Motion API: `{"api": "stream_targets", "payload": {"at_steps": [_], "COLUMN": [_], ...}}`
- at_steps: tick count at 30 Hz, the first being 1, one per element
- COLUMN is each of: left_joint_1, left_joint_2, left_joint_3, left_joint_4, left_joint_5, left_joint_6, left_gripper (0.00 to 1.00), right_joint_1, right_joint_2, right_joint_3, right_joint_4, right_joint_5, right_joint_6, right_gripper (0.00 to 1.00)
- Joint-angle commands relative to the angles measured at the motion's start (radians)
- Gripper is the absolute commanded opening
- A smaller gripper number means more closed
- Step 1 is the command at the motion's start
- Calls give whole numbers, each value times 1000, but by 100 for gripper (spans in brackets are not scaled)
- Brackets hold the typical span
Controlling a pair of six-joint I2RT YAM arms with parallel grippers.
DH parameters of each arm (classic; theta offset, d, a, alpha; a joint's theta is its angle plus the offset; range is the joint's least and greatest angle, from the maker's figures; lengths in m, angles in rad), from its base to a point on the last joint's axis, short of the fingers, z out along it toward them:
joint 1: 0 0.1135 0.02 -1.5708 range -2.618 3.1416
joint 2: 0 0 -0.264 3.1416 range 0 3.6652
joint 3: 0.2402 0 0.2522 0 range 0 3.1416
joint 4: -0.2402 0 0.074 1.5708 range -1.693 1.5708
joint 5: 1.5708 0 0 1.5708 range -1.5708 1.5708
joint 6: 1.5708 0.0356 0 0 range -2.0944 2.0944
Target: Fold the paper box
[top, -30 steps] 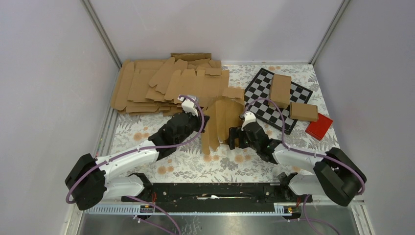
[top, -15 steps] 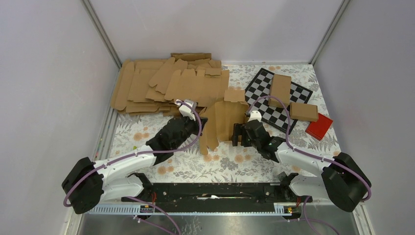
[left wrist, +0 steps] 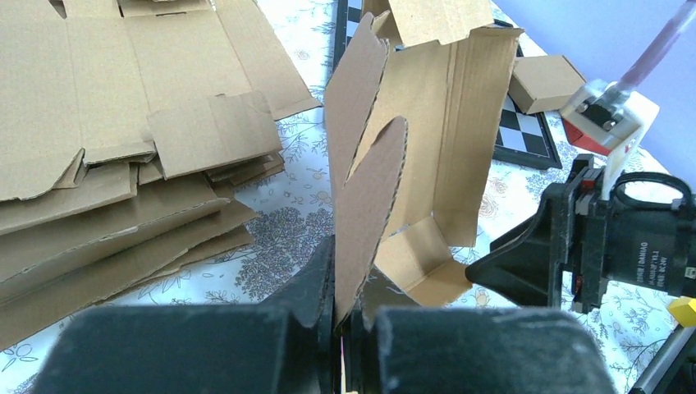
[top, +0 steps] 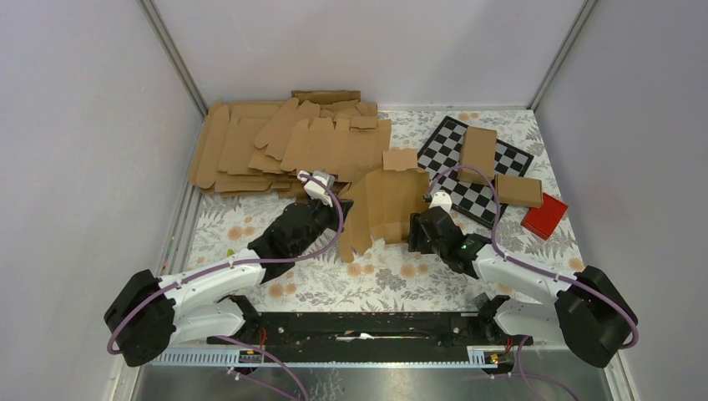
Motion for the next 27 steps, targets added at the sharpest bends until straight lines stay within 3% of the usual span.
{"api": "stream_targets", "payload": {"at_steps": [1,7,15,21,27], "left_joint_1": [3,3,3,3,3], "left_joint_2": [-22,-16,-21,-23,-16], "left_joint_3": [-4,-3,-6,-6,-6], "left_joint_4": [72,78,79,82,86], "left_joint_5": [4,15,19,17,16], "left_joint_6": [13,13,13,16,14], "left_gripper": [0,0,0,0,0], "right_joint_1": [10,8,3,3,2], "right_joint_2": [-57,-25,60,41,82], "right_joint_3": [7,24,42,0,-72], "right_joint_4": [50,110,111,89,123], "right_joint_5": [52,98,-10,-105,-83], "right_joint_6": [34,5,-5,39,69], "right_gripper": [56,65,68,50,44]}}
